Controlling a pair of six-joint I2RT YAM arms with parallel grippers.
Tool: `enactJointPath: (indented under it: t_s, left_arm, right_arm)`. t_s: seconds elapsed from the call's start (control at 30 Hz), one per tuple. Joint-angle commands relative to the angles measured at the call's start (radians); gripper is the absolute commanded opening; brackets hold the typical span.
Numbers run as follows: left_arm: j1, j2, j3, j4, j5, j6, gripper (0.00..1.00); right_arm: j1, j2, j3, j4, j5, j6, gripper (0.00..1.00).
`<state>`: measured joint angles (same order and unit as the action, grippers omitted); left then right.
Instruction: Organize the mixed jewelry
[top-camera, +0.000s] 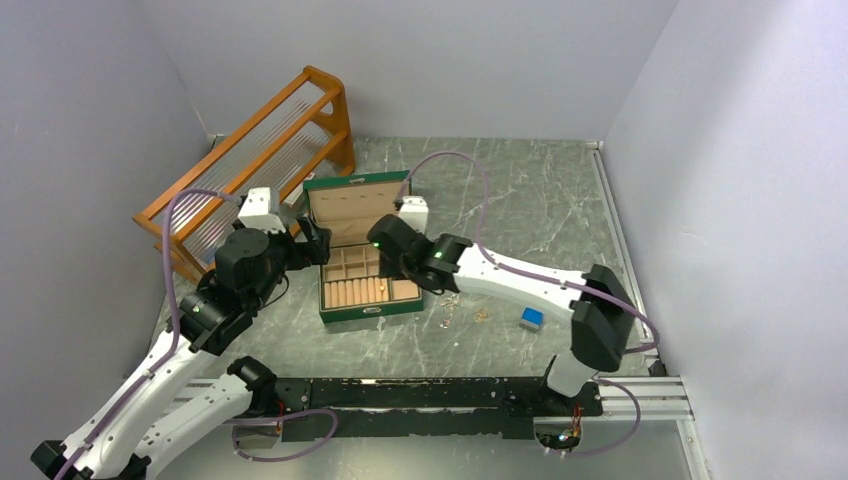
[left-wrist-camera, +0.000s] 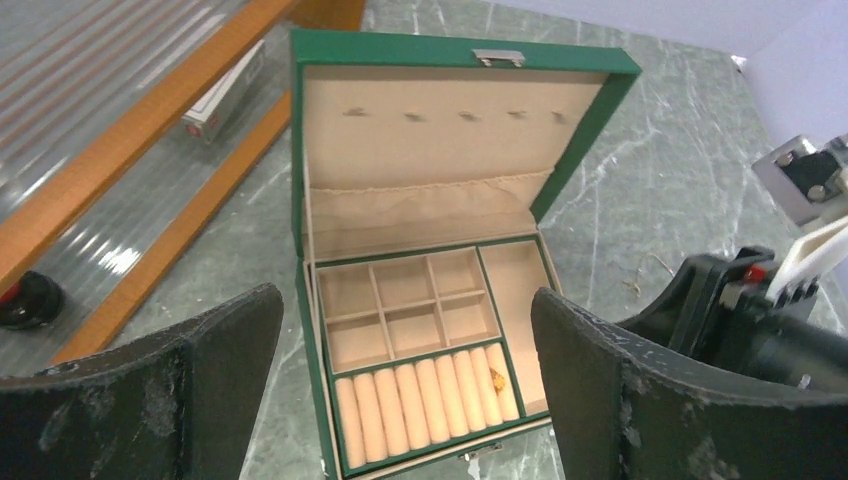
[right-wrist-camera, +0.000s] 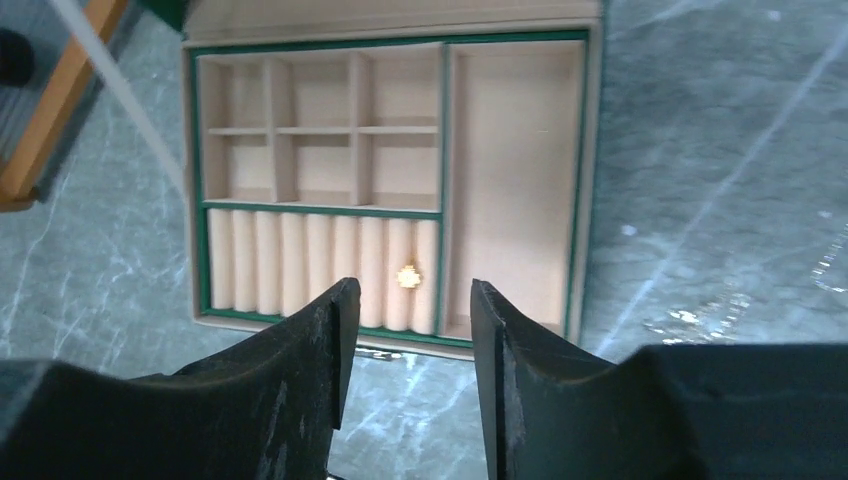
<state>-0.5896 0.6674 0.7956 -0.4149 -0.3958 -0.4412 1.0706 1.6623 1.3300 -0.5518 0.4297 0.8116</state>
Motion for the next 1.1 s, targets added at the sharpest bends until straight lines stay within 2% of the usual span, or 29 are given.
enactJointPath:
  t_s: [0.0, 0.23, 0.37, 0.53, 0.77, 1.07]
  left_arm:
    - [0.005, 0.001, 0.007, 0.063, 0.117, 0.030, 0.98]
    - [0.006, 0.038, -0.026, 0.082, 0.260, 0.056, 0.99]
    - [0.006, 0.065, -0.050, 0.138, 0.373, 0.058, 0.87]
    - [0.005, 0.109, -0.059, 0.171, 0.428, 0.031, 0.83]
    - [0.005, 0.152, -0.057, 0.175, 0.465, 0.010, 0.87]
    - [0.005, 0.157, -0.066, 0.179, 0.466, 0.009, 0.85]
  right_arm:
    - [-0.077, -0.122, -0.124, -0.034, 0.034, 0.053, 0.47]
    - [-0.254, -0.350, -0.387, -0.131, 0.033, 0.109, 0.45]
    - [-0.327, -0.418, -0.500, -0.157, -0.010, 0.131, 0.41]
    - [-0.354, -0.429, -0.587, -0.155, -0.019, 0.168, 0.33]
    - [-0.396, -0.407, -0.661, -0.074, -0.035, 0.133, 0.31]
    - [-0.418, -0.342, -0.675, -0.005, -0.101, 0.086, 0.29]
